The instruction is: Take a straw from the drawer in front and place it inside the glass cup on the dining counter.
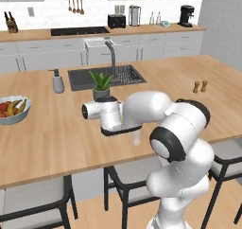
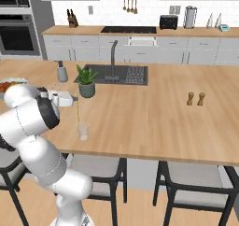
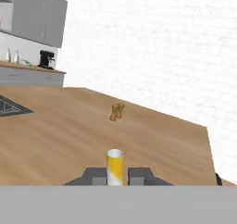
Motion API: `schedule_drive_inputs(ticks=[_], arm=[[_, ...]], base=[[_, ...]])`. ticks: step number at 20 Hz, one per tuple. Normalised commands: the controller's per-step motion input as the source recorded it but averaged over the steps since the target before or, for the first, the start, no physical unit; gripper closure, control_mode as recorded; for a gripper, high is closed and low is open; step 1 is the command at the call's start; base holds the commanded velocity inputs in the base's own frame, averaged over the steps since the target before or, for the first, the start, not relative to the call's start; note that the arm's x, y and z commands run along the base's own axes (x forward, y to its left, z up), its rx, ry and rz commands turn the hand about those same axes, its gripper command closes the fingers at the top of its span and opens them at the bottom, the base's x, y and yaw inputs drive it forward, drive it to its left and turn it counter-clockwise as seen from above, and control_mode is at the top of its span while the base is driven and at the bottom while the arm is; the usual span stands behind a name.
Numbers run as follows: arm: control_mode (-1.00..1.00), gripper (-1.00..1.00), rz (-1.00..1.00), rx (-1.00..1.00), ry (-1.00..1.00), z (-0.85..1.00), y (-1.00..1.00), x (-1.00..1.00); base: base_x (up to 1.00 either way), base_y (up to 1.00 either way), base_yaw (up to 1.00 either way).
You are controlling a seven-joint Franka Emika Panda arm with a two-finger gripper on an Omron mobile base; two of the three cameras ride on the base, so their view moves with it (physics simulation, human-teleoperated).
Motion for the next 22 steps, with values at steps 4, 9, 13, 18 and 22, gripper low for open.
schedule_drive_inputs(ticks=[4, 9, 13, 18, 22], arm=[[-1.00, 1.00, -0.15, -0.24, -0.21, 0.00, 0.01, 0.05], [-1.00, 1.00, -0.15, -0.12, -0.08, 0.00, 0.00, 0.01], [-1.00, 1.00, -0.10, -0.01, 0.00, -0.01, 0.00, 0.01], [-1.00, 1.00, -0.07, 0.00, 0.00, 0.00, -0.05, 0.02], [-1.00, 1.00, -0.06, 0.00, 0.00, -0.04, -0.27, 0.01]], base=[[0.00, 0.00, 0.00], [0.00, 0.00, 0.00], [0.00, 0.00, 0.00], [0.00, 0.00, 0.00], [0.00, 0.00, 0.00]])
